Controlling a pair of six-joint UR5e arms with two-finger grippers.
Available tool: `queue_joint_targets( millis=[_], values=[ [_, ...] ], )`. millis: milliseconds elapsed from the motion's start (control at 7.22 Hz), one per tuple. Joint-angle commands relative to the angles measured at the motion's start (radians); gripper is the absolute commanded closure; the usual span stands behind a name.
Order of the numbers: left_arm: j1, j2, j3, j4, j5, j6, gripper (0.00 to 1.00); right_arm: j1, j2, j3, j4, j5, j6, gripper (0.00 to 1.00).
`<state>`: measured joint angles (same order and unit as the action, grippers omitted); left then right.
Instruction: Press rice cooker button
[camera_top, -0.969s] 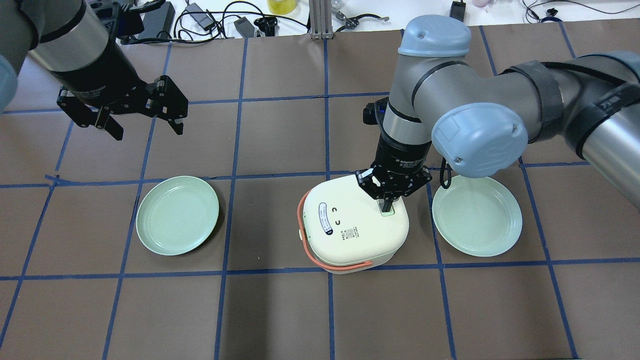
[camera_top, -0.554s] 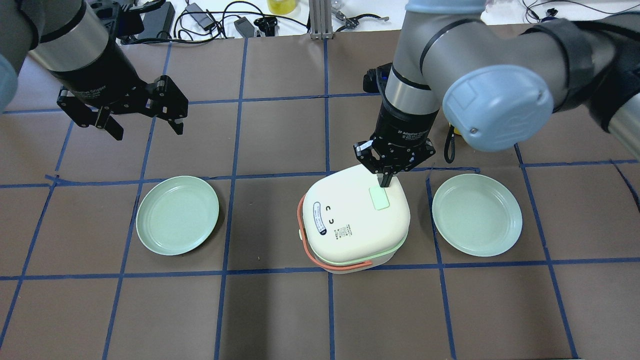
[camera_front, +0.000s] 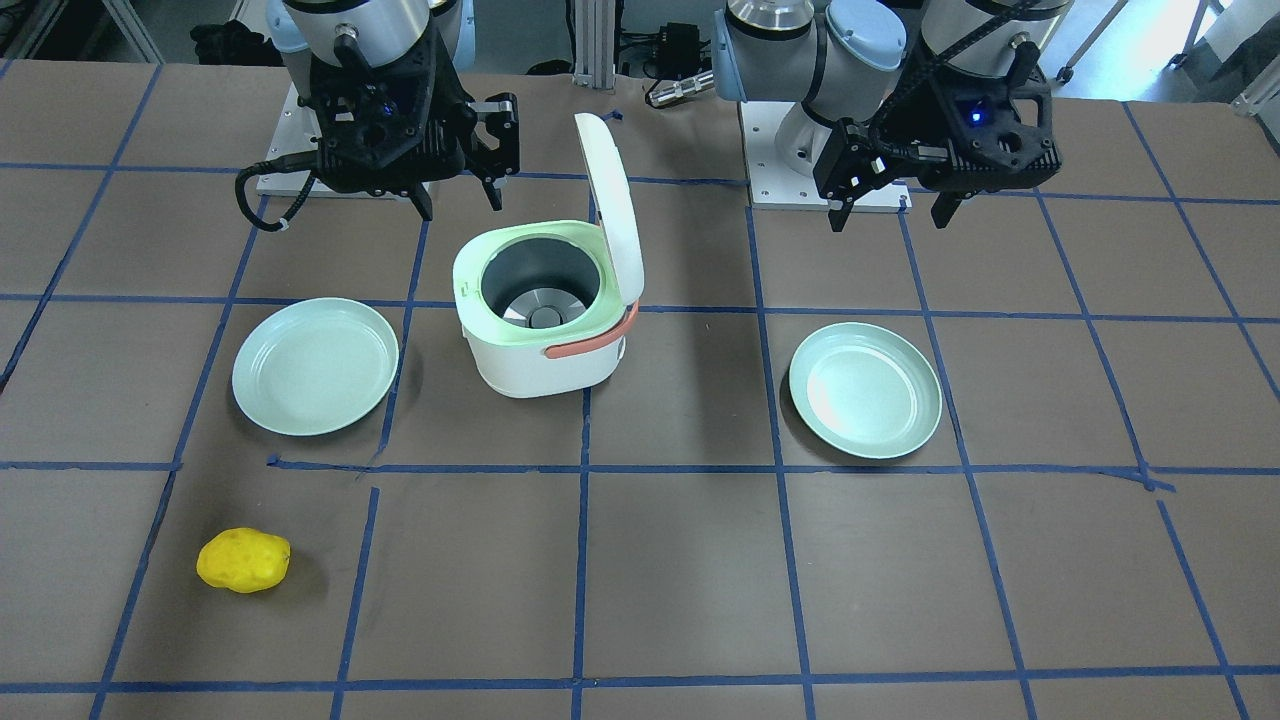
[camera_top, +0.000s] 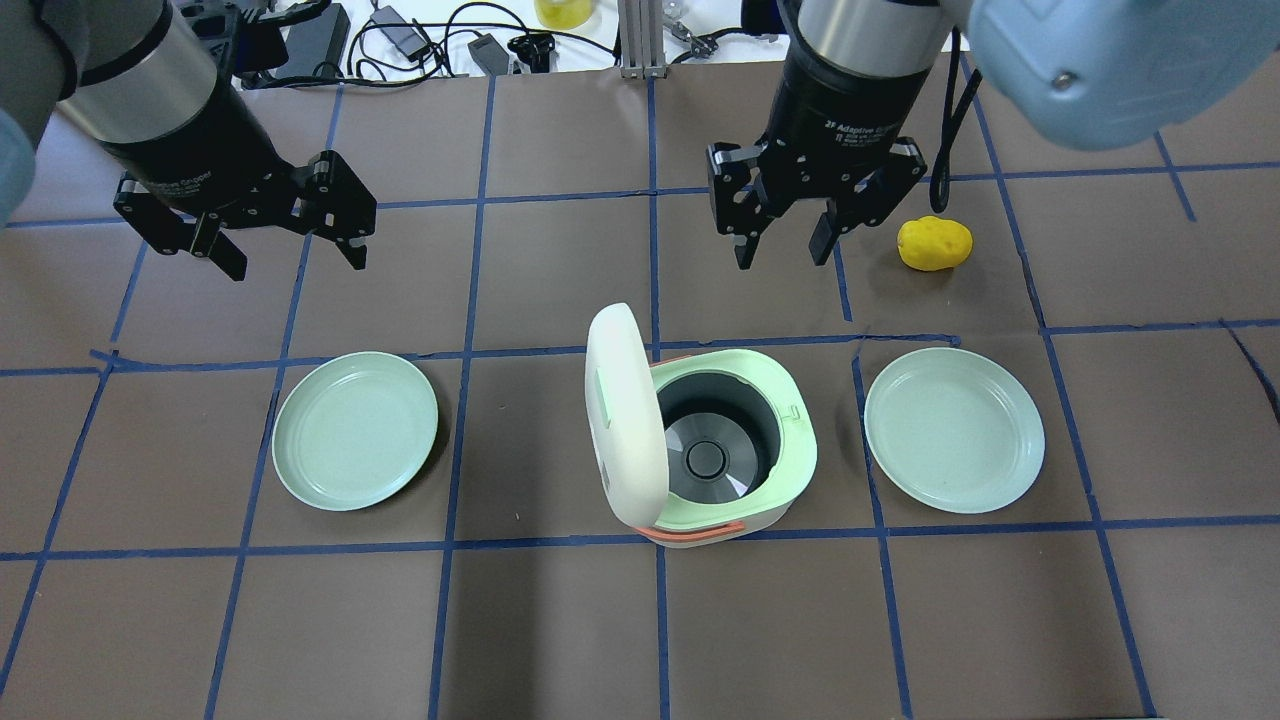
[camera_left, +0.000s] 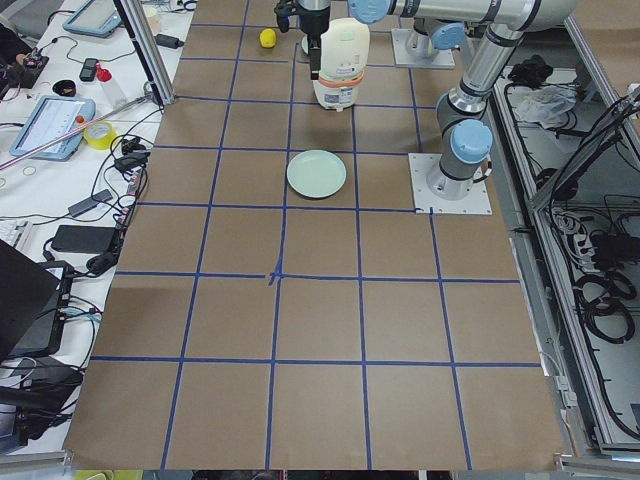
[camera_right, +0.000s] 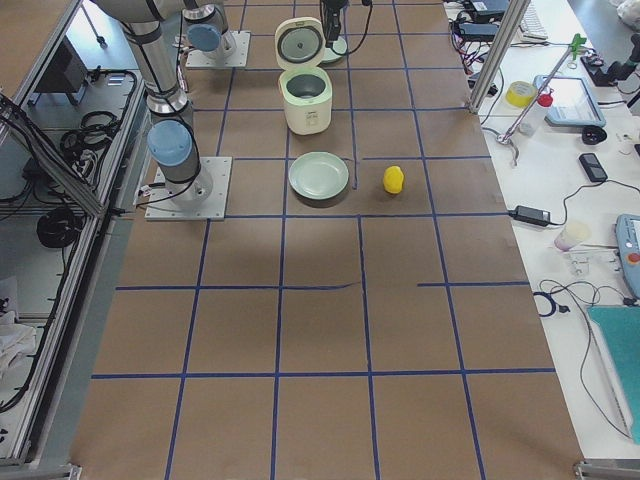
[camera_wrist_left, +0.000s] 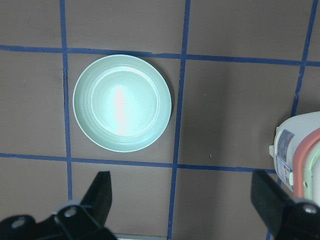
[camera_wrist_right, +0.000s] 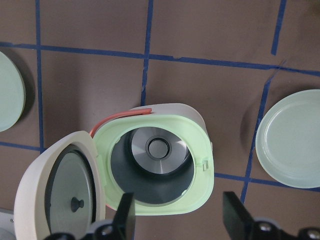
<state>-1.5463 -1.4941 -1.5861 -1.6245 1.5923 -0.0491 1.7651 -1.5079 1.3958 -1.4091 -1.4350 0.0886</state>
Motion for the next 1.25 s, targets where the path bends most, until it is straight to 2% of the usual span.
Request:
queue_joint_targets(
  millis=[0,554,831,1108],
  values=[
    [0.000,0.000,0.000,0.000,0.000,0.000,0.00,-0.027,0.001,-0.018,-0.034,-0.120,-0.009,0.00],
    [0.000,0.000,0.000,0.000,0.000,0.000,0.00,-0.206,0.000,-0.012,-0.039,-0.120,-0.016,0.00],
    [0.000,0.000,0.000,0.000,0.000,0.000,0.00,-0.249,0.000,-0.011,-0.044,-0.125,-0.098,0.00],
    [0.000,0.000,0.000,0.000,0.000,0.000,0.00,-0.260,0.000,-0.009,-0.033,-0.125,-0.098,0.00]
  ],
)
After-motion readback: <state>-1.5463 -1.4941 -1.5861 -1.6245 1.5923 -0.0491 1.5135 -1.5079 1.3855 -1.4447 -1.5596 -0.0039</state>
